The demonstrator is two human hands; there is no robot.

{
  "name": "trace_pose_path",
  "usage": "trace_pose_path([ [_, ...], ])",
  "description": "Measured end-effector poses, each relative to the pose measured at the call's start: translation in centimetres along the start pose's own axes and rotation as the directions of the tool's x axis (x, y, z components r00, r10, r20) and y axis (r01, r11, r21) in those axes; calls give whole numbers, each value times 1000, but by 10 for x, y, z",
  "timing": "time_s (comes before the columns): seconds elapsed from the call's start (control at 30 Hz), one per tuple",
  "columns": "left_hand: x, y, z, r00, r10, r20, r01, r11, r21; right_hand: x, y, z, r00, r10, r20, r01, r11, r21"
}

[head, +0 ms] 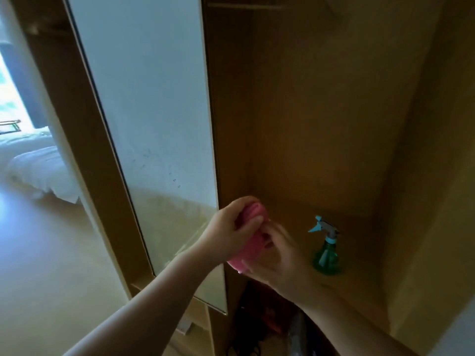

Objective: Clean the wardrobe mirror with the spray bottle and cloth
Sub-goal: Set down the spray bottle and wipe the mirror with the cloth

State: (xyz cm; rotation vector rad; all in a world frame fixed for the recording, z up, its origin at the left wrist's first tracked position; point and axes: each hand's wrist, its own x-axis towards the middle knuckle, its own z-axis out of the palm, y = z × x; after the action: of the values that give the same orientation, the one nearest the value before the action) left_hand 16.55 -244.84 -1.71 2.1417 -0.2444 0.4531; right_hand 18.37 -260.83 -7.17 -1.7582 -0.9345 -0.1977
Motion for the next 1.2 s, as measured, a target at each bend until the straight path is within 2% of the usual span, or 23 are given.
trace_pose_path([
  [0.07,-9,4,-25,999,5,41,-3,998,-67,9,-16,16,999,36,-28,-35,997,63],
  [0.13,-19,6,-51,999,39,24,-36,993,-113,20,-31,32,989,43,-142,-37,998,47],
  [0.2,-26,4,-80,998,66,-8,-66,986,-156,30,-45,47,981,69,-180,-54,995,89],
  [0.3,-38,-7,-124,994,102,-49,-108,984,-143,47,-67,68,976,89,-201,-46,977,208],
  [0.5,-61,-38,-210,994,80,-69,-89,986,-138,89,-113,133,947,109,-303,-18,957,288],
  [0.63,-71,-55,-264,997,50,-51,-52,998,-41,114,-139,163,914,66,-401,16,980,198],
  [0.77,-69,-67,-301,992,14,-127,-11,1000,20,128,-151,172,882,128,-453,-82,989,119],
  [0.83,-65,-71,-311,990,16,-143,-12,1000,28,134,-153,175,861,176,-476,-128,983,133],
  [0.9,-61,-75,-315,989,13,-148,-8,999,37,140,-157,175,847,268,-459,-148,948,280],
  [0.97,-56,-77,-316,988,10,-153,-2,998,57,144,-160,173,865,332,-376,-165,897,411],
  [1.07,-45,-79,-319,987,36,-156,-17,993,121,152,-164,167,908,313,-280,-160,874,458],
  [1.13,-38,-80,-322,989,21,-146,-5,993,115,162,-169,161,915,294,-275,-126,858,498],
  [1.2,-33,-83,-322,997,-25,-75,33,994,108,176,-176,156,915,285,-287,-95,842,532],
])
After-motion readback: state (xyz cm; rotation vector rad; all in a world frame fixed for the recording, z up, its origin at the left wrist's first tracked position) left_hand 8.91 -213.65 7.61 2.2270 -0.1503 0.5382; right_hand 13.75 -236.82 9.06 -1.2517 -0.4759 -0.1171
